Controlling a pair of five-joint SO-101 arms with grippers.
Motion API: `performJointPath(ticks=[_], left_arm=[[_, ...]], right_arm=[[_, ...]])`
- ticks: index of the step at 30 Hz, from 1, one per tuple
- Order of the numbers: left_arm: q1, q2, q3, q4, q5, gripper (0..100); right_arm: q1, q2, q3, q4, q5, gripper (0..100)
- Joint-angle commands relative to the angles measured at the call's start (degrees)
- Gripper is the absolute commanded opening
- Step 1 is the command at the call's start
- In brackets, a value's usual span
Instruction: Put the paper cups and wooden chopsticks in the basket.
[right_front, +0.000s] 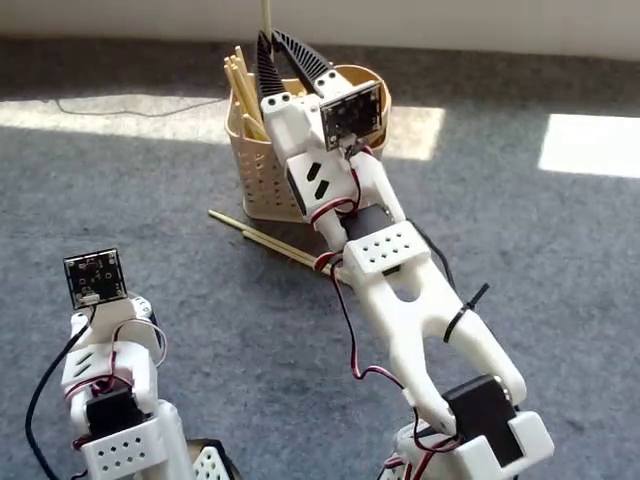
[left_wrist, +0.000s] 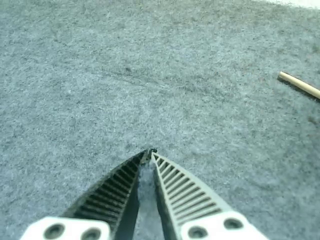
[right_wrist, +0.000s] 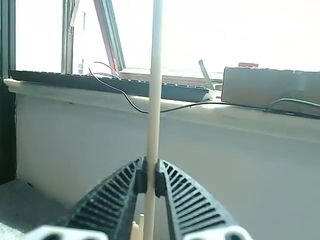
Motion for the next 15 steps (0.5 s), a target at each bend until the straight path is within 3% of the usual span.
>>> performJointPath(ticks=[1, 10, 15], left_arm=[[-0.48, -0.40, 1.10, -1.14, -0.44, 1], [-0.31, -0.40, 1.10, -1.14, -0.44, 1], [-0.31, -0.40, 1.10, -1.14, -0.44, 1]], right_arm=[[-0.66, -0.57, 0.57, -2.86, 0.00, 0.5], [-1.54, -0.22, 9.98, -3.12, 0.00, 0.8], [-1.71, -0.84, 13.41, -2.86, -0.09, 12.4]])
